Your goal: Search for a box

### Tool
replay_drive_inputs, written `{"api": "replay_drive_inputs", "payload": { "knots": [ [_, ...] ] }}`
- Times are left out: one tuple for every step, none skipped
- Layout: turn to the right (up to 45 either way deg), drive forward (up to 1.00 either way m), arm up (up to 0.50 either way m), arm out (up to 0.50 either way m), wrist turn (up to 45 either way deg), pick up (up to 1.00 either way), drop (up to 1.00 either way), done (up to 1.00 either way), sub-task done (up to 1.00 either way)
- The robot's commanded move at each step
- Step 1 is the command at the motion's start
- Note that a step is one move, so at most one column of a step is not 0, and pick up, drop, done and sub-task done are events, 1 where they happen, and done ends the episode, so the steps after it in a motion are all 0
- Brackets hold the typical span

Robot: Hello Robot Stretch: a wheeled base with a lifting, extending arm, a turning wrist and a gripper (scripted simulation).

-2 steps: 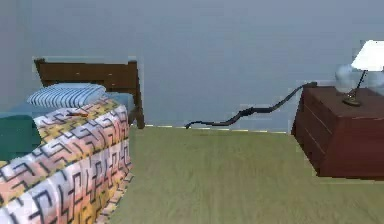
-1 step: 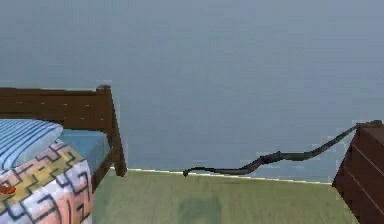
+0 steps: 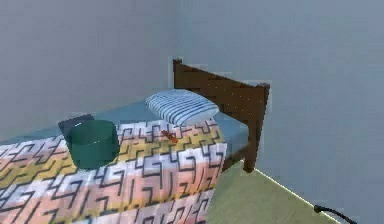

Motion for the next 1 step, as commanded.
{"api": "replay_drive_inputs", "payload": {
  "knots": [
    [-27.0, 0.00, 0.00, 0.00, 0.0, 0.00, 0.00, 0.00, 0.00]
  ]
}}
